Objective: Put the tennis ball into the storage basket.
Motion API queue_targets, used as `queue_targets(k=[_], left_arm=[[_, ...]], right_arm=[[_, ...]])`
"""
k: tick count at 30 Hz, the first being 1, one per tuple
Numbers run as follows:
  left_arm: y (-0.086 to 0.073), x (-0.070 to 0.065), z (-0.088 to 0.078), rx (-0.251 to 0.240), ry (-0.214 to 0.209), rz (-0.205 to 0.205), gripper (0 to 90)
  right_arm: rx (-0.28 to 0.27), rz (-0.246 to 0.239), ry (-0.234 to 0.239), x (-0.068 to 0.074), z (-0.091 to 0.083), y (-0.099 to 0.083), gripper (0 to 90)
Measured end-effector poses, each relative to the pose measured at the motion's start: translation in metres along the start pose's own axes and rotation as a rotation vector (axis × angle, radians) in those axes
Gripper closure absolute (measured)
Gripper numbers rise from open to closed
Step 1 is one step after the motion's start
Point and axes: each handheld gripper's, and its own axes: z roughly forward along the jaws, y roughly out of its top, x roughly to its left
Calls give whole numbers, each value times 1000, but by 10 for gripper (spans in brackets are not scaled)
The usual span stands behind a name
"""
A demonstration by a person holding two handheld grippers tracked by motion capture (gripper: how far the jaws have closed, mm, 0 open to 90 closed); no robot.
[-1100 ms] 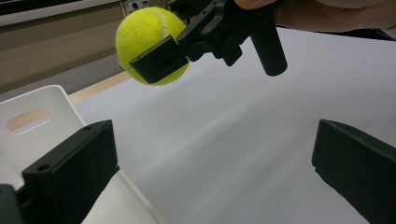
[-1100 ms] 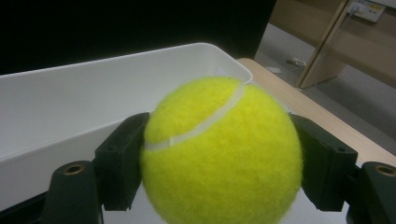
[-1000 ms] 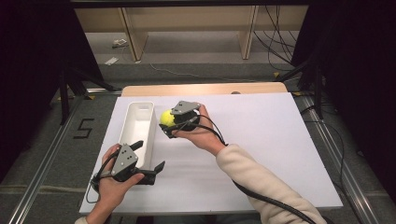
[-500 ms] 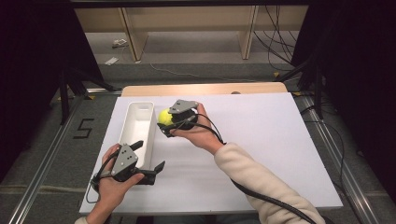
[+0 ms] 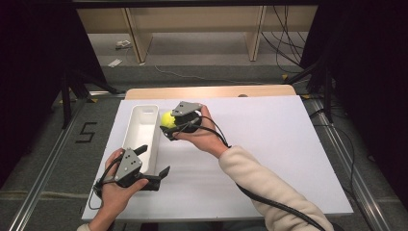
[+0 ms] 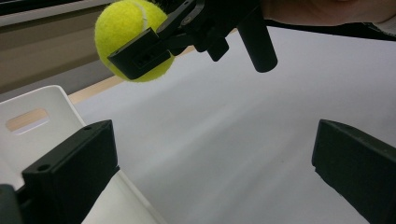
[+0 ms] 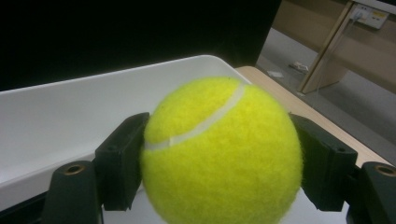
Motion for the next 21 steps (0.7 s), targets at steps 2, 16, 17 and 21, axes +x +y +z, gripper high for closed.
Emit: queue_targets(k=[2,16,17,21], left_arm=[[0,0,0,1,0,1,0],[0,0,0,2,1,1,0],[0,0,0,1,1,1,0],[0,0,0,1,1,0,0]], right_arm=[[-1,-1,2,1,1,1,270],[1,-4,8,3,5,4,270],[0,-5,9,3,6,4,270],[1,-6,10,3,7,5,270]])
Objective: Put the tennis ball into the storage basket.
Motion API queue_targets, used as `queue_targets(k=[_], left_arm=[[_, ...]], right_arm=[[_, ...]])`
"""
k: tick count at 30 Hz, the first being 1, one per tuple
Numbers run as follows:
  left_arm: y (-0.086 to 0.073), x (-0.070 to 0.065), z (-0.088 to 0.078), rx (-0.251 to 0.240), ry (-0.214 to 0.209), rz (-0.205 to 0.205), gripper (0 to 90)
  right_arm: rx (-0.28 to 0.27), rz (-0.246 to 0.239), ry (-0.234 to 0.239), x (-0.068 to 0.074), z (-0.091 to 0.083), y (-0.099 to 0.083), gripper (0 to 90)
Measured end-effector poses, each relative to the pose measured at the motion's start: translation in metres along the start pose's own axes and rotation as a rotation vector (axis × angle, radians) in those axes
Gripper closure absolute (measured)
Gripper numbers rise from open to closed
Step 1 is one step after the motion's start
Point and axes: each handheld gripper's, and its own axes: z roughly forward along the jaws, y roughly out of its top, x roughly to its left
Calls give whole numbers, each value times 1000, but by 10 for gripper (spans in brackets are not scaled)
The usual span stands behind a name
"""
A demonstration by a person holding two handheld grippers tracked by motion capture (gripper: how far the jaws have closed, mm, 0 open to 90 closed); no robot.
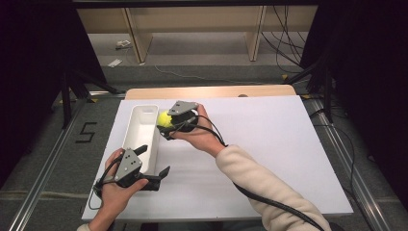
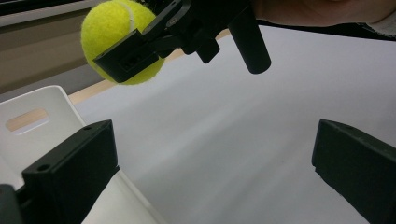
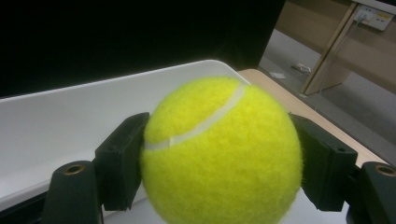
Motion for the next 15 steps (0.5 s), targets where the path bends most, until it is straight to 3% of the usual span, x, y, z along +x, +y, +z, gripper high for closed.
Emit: queue_targets(k=[15], left_arm=[[0,0,0,0,1,0,0]], right_arm=[[1,-1,4,2,6,3,270]])
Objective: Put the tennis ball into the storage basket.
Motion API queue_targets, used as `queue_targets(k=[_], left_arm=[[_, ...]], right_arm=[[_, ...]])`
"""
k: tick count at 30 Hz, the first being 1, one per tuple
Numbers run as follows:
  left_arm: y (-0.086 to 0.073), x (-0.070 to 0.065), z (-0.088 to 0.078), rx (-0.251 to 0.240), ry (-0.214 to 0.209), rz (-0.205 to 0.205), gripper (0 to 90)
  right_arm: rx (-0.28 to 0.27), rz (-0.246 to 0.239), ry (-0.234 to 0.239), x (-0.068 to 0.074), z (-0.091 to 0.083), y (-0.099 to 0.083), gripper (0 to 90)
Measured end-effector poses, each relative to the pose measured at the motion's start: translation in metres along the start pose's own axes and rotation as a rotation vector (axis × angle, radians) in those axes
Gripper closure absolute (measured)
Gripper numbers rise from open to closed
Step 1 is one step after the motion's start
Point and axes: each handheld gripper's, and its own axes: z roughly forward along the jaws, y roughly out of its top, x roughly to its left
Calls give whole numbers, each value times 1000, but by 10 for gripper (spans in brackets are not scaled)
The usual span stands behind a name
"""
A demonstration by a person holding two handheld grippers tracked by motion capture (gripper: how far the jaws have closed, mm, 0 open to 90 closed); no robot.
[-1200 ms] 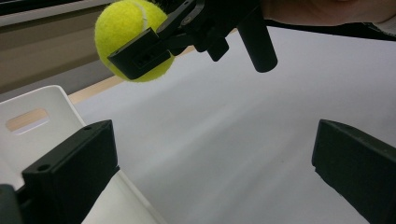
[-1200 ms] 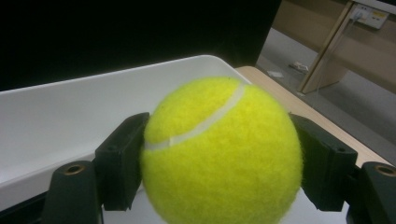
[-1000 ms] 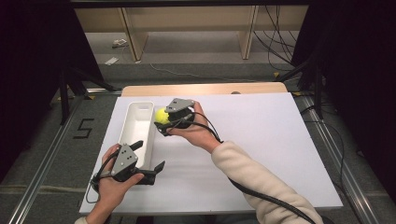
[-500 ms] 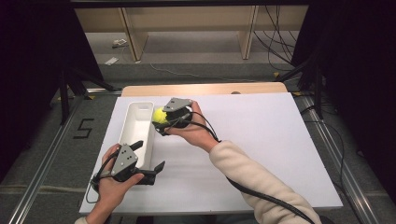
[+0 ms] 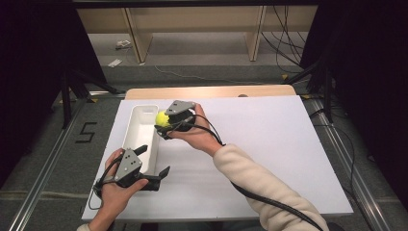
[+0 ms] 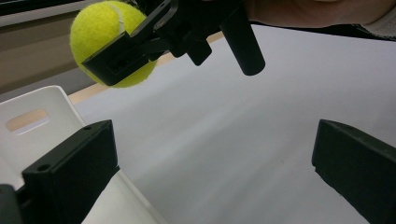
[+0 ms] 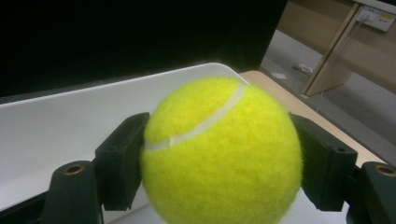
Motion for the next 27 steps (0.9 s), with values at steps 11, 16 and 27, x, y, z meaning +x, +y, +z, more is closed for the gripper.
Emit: queue_targets(k=[11,16,27], left_arm=[[0,0,0,-1,-1,1,0],[0,0,0,-2,-3,0,0],[0,0,0,-2,-2,0,0]], right_arm=[[-1,-2,6,2,3,3,270],[-4,-4,8,3,6,5,270],[-5,-4,16,6,10,7,270]])
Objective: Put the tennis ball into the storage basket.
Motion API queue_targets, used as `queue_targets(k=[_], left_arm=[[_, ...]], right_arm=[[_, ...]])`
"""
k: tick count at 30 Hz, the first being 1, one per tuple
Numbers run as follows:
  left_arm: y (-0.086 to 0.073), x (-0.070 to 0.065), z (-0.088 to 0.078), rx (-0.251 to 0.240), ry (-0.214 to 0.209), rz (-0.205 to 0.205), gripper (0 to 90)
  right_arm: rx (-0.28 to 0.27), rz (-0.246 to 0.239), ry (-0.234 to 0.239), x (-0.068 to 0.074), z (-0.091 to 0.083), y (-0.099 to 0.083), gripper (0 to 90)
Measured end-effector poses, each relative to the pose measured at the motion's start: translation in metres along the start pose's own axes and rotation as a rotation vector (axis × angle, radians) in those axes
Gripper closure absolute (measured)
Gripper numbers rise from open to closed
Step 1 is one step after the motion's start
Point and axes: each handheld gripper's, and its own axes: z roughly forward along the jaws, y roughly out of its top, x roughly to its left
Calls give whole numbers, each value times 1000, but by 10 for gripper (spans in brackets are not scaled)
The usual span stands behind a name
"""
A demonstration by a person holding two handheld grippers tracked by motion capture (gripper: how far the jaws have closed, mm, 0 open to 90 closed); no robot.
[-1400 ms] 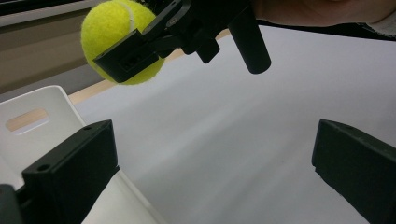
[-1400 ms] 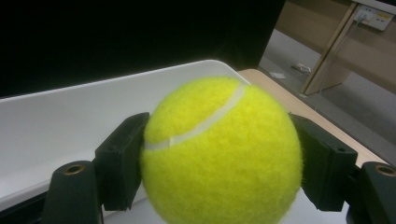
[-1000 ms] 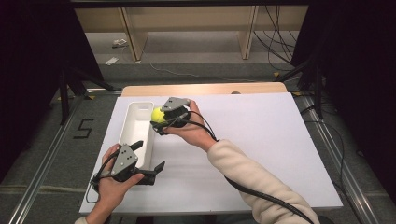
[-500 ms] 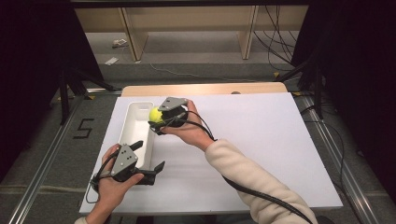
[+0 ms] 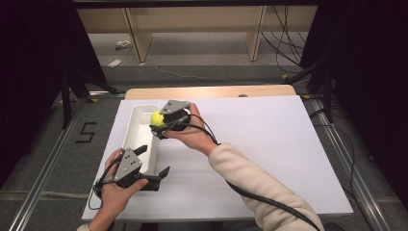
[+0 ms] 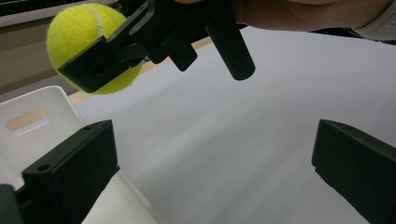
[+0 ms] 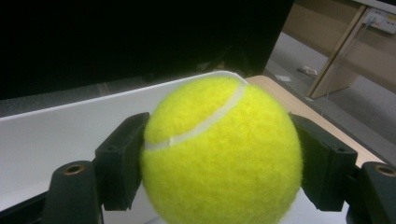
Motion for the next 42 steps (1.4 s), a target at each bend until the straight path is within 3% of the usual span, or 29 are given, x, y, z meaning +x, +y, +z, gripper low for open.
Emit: queue_targets(k=[42], left_arm=[[0,0,0,-2,-3,0,0]], right_arm=[[1,-8,19,6,14,10,270]])
